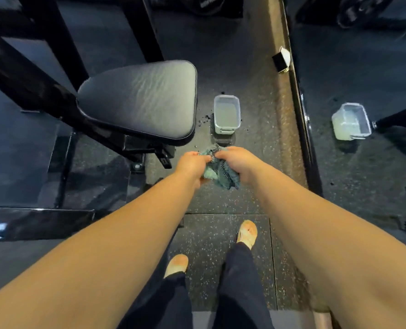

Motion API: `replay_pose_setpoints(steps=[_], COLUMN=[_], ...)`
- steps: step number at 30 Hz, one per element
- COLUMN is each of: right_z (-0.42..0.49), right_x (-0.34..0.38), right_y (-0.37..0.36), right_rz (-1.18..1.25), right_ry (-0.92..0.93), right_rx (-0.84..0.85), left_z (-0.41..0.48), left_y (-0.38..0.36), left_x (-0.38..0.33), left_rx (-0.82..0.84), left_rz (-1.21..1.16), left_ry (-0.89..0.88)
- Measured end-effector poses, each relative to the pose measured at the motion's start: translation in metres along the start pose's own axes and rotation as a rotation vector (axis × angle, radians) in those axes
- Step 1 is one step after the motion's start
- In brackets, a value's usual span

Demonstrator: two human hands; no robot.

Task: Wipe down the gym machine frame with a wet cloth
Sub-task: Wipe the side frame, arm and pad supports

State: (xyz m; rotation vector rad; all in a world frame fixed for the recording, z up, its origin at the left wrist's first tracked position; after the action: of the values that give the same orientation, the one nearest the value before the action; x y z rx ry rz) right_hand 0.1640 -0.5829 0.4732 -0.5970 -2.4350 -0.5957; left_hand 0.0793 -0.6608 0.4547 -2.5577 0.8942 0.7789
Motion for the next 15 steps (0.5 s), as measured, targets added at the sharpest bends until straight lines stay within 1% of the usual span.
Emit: replay_pose_setpoints(steps=[3, 7, 11, 15], right_z=[0.041, 0.105, 0.168, 0.226], right_x=[0.005, 0.010, 0.013, 0.025], right_y=[0.048, 0.110, 0.142, 0.155], right_rz=[-0.204, -0.366, -0.360, -0.393], right_ry=[-0.009, -0.017, -0.032, -0.032], right_rx=[0.014, 0.045, 0.088, 0.137], left_z=[0.032, 0.088, 0.131, 0.183], left_y=[-0.038, -0.090, -0.128, -0.144], left_x=[-0.010, -0.014, -0.024, -0.041], left_rx=[-0.071, -0.145, -0.172, -0.215], left_rz=[-0.019, -0.096, -0.158, -0.201], left_ry=[0.016, 0.034, 0.057, 0.071])
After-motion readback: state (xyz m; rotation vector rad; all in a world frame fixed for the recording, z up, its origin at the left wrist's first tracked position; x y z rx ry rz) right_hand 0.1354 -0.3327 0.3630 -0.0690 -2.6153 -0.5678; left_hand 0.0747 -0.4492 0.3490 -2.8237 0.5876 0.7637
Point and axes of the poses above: each hand's wrist, its own z-axis towards the middle knuckle, its own y-axis out of the back of the hand, x = y × z, the point moved 10 cm from there along z, towards the middle knuckle, and after that the axes turned 12 degrees about -z, right-handed, at the moved point
